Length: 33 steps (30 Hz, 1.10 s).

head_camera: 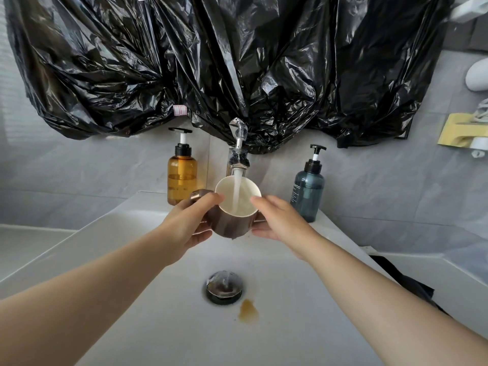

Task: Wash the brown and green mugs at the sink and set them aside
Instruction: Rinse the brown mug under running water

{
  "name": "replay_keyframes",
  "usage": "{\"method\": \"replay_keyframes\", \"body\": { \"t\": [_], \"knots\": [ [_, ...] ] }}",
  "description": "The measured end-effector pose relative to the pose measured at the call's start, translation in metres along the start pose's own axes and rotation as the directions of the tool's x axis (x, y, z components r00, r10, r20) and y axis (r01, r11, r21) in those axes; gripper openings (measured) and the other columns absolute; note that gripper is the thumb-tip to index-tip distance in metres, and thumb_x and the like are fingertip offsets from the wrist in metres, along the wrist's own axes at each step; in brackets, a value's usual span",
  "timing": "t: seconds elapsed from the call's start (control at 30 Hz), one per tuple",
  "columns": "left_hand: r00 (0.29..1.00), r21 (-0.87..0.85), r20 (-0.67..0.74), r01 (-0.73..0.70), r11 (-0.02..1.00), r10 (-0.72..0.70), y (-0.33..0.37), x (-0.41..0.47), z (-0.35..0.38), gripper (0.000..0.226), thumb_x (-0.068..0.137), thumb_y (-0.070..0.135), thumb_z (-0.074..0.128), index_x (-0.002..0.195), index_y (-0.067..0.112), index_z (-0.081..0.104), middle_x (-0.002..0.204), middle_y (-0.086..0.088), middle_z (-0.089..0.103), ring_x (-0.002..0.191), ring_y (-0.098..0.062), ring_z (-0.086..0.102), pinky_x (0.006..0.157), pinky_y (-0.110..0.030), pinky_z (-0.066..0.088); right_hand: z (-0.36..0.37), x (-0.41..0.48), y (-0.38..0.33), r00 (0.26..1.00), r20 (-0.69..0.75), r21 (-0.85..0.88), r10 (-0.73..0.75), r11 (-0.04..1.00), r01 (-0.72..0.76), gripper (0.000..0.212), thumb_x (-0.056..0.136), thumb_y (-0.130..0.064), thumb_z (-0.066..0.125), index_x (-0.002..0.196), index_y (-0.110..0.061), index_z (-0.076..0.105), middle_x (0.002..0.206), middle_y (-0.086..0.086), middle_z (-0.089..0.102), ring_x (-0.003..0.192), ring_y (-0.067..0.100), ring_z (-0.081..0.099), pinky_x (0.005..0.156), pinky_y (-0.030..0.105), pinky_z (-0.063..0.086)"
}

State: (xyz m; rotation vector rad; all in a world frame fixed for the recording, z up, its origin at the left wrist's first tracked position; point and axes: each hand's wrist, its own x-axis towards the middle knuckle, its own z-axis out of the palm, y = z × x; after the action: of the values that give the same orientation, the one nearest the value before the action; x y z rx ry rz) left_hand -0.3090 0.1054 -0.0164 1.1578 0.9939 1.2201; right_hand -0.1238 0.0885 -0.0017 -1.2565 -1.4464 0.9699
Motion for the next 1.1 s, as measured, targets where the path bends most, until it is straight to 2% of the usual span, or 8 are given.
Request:
{"method": "replay_keyframes", "body": {
  "t": [0.1,0.23,0.4,0.6,0.7,0.87,0.97,1.1],
  "knots": [
    [0.997,0.026,-0.042,-0.070,0.997,0.071,0.001,-0.002,0.001,0.064,0.070,0.040,0.081,0.125,0.021,0.057,0.108,-0.003,0.064,0.095,-0.018,0.062,0.080,-0.031,0.049,-0.001,0.001,0.002,0.999,0.046,-0.097,0.010,0.995,-0.005,0.021,0.093,-0.015,0.053,0.105,-0.001,0.064,0.103,0.016,0.071,0.084,0.024,0.074,0.083,0.034,0.060],
    [0.996,0.046,-0.045,-0.079,0.996,0.081,0.000,-0.002,0.000,0.095,0.048,0.048,0.087,0.132,0.022,0.051,0.123,-0.004,0.064,0.110,-0.020,0.063,0.096,-0.041,0.051,0.007,-0.001,0.002,0.997,0.040,0.028,0.068,0.997,-0.069,0.026,0.092,0.001,0.041,0.109,0.006,0.060,0.101,0.022,0.071,0.080,0.030,0.075,0.083,0.035,0.060],
    [0.994,0.025,0.106,-0.020,0.999,0.017,-0.001,-0.003,0.005,0.085,0.052,0.037,0.095,0.125,0.013,0.057,0.106,-0.006,0.067,0.093,-0.022,0.070,0.089,-0.045,0.058,0.012,-0.004,0.000,0.995,0.043,0.249,0.091,0.963,-0.099,0.027,0.092,0.008,0.038,0.111,0.013,0.057,0.103,0.030,0.069,0.078,0.031,0.073,0.067,0.026,0.061],
    [0.998,0.121,0.008,-0.066,0.990,0.065,-0.002,0.001,-0.001,0.099,0.040,0.054,0.084,0.126,0.017,0.055,0.106,-0.007,0.061,0.091,-0.024,0.067,0.073,-0.037,0.060,0.000,0.004,0.002,0.997,-0.058,-0.235,-0.060,0.971,0.045,0.017,0.090,-0.012,0.056,0.099,0.000,0.065,0.092,0.016,0.073,0.071,0.027,0.075,0.084,0.046,0.058],
    [0.994,0.229,0.033,-0.110,0.967,0.105,-0.004,-0.001,0.000,0.089,0.043,0.062,0.080,0.122,0.026,0.059,0.110,-0.002,0.065,0.091,-0.018,0.066,0.073,-0.030,0.053,0.001,0.002,0.005,0.996,-0.058,-0.218,-0.066,0.975,0.052,0.012,0.089,-0.003,0.055,0.089,-0.001,0.067,0.089,0.013,0.070,0.072,0.029,0.074,0.073,0.041,0.062],
    [0.996,0.187,0.022,-0.085,0.979,0.083,-0.003,0.004,-0.002,0.111,0.032,0.052,0.088,0.132,0.022,0.050,0.120,-0.008,0.063,0.096,-0.021,0.067,0.078,-0.031,0.055,0.007,0.001,0.007,0.998,-0.062,-0.040,0.028,0.999,-0.030,0.021,0.089,0.004,0.049,0.101,0.003,0.067,0.100,0.022,0.071,0.077,0.029,0.074,0.066,0.028,0.061],
    [0.997,0.187,0.004,-0.080,0.979,0.081,-0.003,0.006,-0.003,0.093,0.043,0.040,0.087,0.127,0.021,0.054,0.115,-0.007,0.066,0.094,-0.021,0.068,0.074,-0.031,0.056,0.008,0.003,0.007,0.996,0.002,0.088,0.093,0.992,-0.093,0.024,0.091,0.004,0.046,0.110,0.009,0.061,0.102,0.027,0.070,0.082,0.033,0.074,0.070,0.028,0.061],
    [0.994,0.242,-0.025,-0.097,0.966,0.106,-0.004,0.006,-0.004,0.073,0.058,0.053,0.082,0.122,0.026,0.060,0.112,-0.006,0.066,0.089,-0.017,0.063,0.066,-0.026,0.051,0.004,0.004,0.006,1.000,-0.013,-0.147,0.008,0.989,-0.010,0.015,0.092,-0.007,0.053,0.101,-0.003,0.064,0.099,0.019,0.070,0.079,0.028,0.074,0.073,0.034,0.062]
  ]
}}
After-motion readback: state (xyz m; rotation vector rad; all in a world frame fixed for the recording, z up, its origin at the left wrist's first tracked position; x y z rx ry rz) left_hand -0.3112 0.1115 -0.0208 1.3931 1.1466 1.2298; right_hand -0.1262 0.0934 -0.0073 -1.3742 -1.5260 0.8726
